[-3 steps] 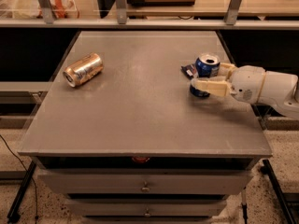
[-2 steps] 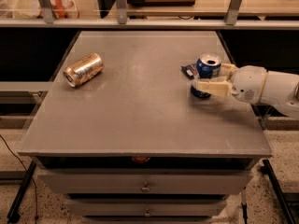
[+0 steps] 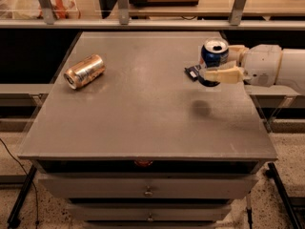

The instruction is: Knock pepsi can over

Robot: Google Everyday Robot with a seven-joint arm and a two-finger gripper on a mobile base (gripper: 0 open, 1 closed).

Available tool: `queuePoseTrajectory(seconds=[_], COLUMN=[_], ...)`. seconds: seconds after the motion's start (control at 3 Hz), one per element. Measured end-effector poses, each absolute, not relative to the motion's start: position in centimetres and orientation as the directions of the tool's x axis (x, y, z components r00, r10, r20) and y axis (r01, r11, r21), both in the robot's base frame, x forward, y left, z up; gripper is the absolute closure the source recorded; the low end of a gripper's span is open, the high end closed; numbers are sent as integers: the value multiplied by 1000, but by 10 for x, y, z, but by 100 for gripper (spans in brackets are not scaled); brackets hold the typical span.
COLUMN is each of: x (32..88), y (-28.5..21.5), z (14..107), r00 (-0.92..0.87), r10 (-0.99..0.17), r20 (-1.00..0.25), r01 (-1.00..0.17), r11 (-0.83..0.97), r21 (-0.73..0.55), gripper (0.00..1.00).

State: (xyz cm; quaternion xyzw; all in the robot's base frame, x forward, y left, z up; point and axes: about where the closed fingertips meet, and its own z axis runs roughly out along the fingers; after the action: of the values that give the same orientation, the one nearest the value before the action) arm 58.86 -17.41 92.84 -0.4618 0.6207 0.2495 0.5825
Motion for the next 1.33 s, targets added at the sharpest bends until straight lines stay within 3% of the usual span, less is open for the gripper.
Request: queuePoseTrajectory(seconds=[0.67, 1.33], x=[586, 587], y=[-135, -88], z=[964, 952], r00=[260, 363], r10=[-572, -826], r20=[-778, -432], r01=[-876, -847], r11=[199, -98], r21=[-440, -523], gripper=[100, 100])
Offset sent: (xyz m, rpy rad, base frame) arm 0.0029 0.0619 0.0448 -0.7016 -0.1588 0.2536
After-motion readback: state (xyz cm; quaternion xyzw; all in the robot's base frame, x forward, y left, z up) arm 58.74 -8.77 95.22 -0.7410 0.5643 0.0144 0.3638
